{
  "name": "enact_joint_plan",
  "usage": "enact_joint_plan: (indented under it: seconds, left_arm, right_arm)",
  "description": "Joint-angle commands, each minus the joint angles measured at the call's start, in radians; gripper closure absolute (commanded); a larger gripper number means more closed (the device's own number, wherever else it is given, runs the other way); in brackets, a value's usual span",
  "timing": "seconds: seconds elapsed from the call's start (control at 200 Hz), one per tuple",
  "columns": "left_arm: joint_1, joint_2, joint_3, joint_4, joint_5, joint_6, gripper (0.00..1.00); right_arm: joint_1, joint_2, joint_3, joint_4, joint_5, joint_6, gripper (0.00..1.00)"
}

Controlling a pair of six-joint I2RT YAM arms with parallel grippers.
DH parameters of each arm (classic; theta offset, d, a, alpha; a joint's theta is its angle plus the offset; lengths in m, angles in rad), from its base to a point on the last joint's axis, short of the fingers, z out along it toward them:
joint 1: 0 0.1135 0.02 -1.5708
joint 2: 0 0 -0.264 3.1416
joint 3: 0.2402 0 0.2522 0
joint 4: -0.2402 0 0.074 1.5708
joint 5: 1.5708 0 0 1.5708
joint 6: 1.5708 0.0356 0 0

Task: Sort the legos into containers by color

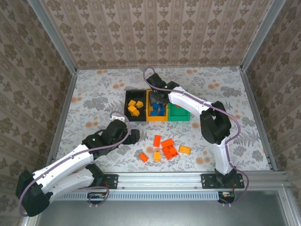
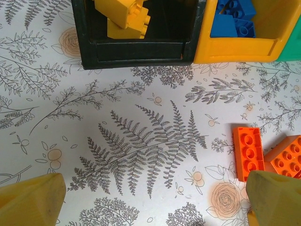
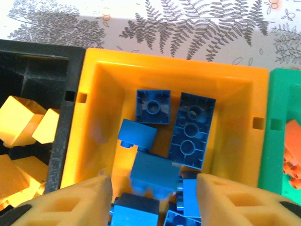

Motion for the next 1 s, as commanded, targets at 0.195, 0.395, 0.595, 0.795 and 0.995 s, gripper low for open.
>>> enact_joint_plan:
  seconds: [0.195, 0.395, 0.595, 0.795, 0.995]
  left_arm:
    - [0.008, -0.002, 0.004, -0.015, 0.031, 0.002, 0.00]
    - [0.010, -0.004, 0.007, -0.019, 0.024, 0.003, 0.00]
    - [0.027, 0.000, -0.001, 0.002, 0.028, 0.005, 0.00]
    - [0.058, 0.011, -0.026, 0.037, 0.063, 0.001, 0.00]
    - [0.069, 0.028, -0.029, 0.048, 0.082, -0.001, 0.00]
  right_arm:
    - [0.011, -0.155, -0.087, -0.003, -0.008, 0.013, 0.26]
    - [0.044, -0.440, -0.432, 0.039, -0.067, 0.058, 0.20]
    - [0.100, -0.680, -0.734, -0.035, -0.128, 0.098, 0.19]
    - [0.169, -0.753, -0.908, -0.012, -0.183, 0.122, 0.23]
    - [0.212, -0.632, -0.895, 0.073, -0.175, 0.121, 0.10]
